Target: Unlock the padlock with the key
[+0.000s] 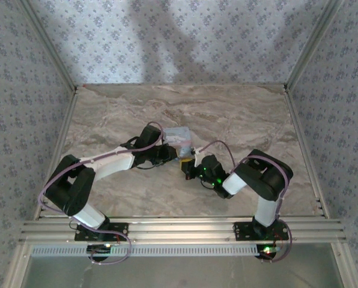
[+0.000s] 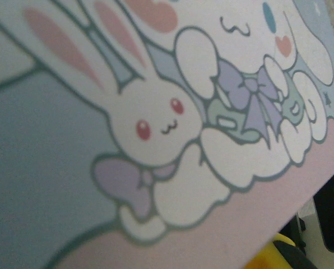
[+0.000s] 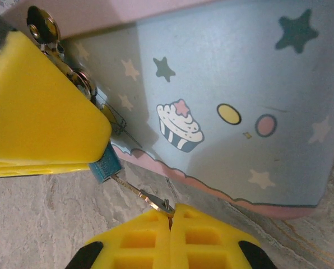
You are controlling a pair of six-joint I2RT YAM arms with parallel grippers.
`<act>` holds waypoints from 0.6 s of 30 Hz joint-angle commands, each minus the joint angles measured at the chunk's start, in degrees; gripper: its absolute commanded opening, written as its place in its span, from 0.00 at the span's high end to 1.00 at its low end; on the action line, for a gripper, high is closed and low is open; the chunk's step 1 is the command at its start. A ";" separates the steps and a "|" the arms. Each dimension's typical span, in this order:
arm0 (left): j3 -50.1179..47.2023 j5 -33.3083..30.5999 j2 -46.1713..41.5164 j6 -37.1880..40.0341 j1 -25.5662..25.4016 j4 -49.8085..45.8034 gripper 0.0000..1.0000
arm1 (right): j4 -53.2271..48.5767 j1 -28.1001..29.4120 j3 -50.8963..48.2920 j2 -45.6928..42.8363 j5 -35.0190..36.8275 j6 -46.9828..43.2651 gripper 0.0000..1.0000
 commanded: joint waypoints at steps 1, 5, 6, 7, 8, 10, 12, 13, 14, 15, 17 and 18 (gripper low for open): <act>0.60 -1.19 0.38 -0.12 -0.91 1.05 0.87 | 2.55 0.53 1.78 -2.15 -2.30 1.70 1.00; -0.07 -2.74 0.27 -0.76 -1.08 2.45 0.88 | 1.41 0.53 1.65 -2.32 -2.31 3.22 1.00; -0.22 -3.12 0.21 -0.88 -1.07 2.77 0.89 | 0.89 0.49 1.85 -2.36 -2.18 3.36 1.00; -0.34 -3.33 0.18 -1.04 -1.16 3.14 0.89 | 0.39 0.53 2.01 -2.35 -2.13 3.46 1.00; -0.57 -3.55 0.20 -1.22 -1.18 3.34 0.89 | -0.12 0.53 2.23 -2.35 -2.13 3.59 1.00; -0.69 -3.97 0.14 -1.38 -1.18 3.63 0.89 | -0.79 0.62 2.44 -2.42 -2.03 3.98 1.00; -0.72 -3.91 0.25 -1.33 -1.12 3.56 0.89 | -1.02 0.50 2.60 -2.42 -1.71 4.03 1.00; -0.70 -3.89 0.27 -1.24 -1.18 3.55 0.89 | -1.13 0.41 2.67 -2.42 -1.58 4.13 1.00; -0.83 -3.71 0.27 -1.16 -1.16 3.55 0.89 | -1.26 0.15 2.73 -2.36 -1.70 4.24 1.00; -0.86 -3.61 0.35 -1.08 -1.12 3.48 0.89 | -1.29 -0.19 2.77 -2.34 -1.81 4.46 1.00; -0.69 -3.29 0.43 -0.76 -1.17 3.23 0.89 | -1.46 -0.58 3.07 -2.25 -2.37 4.60 1.00; -0.59 -3.14 0.52 -0.54 -1.16 2.99 0.89 | -1.62 -0.72 3.29 -2.20 -2.52 4.55 1.00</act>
